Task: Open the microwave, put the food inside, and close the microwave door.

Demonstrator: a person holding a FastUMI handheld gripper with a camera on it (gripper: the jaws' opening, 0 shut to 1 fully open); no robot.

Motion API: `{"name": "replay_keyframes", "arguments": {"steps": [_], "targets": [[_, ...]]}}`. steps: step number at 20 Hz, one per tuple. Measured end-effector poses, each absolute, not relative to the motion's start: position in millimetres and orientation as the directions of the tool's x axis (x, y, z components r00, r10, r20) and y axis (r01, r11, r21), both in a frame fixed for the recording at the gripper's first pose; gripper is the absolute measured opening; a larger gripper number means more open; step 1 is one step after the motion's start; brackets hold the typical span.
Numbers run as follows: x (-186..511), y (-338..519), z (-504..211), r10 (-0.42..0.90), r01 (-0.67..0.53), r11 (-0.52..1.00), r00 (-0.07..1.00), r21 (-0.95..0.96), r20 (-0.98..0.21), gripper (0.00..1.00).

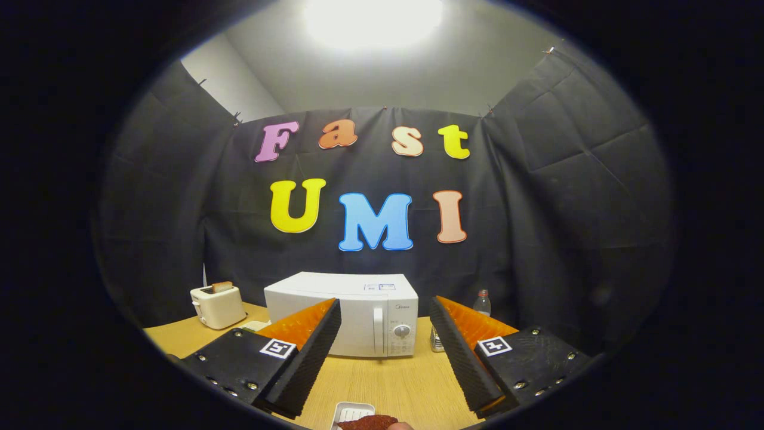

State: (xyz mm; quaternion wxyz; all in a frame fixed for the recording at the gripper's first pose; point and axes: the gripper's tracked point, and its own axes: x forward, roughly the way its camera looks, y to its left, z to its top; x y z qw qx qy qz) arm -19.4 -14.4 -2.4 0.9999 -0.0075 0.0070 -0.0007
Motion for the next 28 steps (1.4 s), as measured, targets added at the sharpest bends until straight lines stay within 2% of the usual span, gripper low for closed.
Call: {"name": "replay_keyframes", "arguments": {"steps": [13,28], "targets": [[-7,-15,-5,0.002,-0.002,1.000,1.000,-0.024,-0.010,0.95],[111,-33,-33,0.054,-0.054,0.998,0.998,0.012,-0.040,0.95]]}}
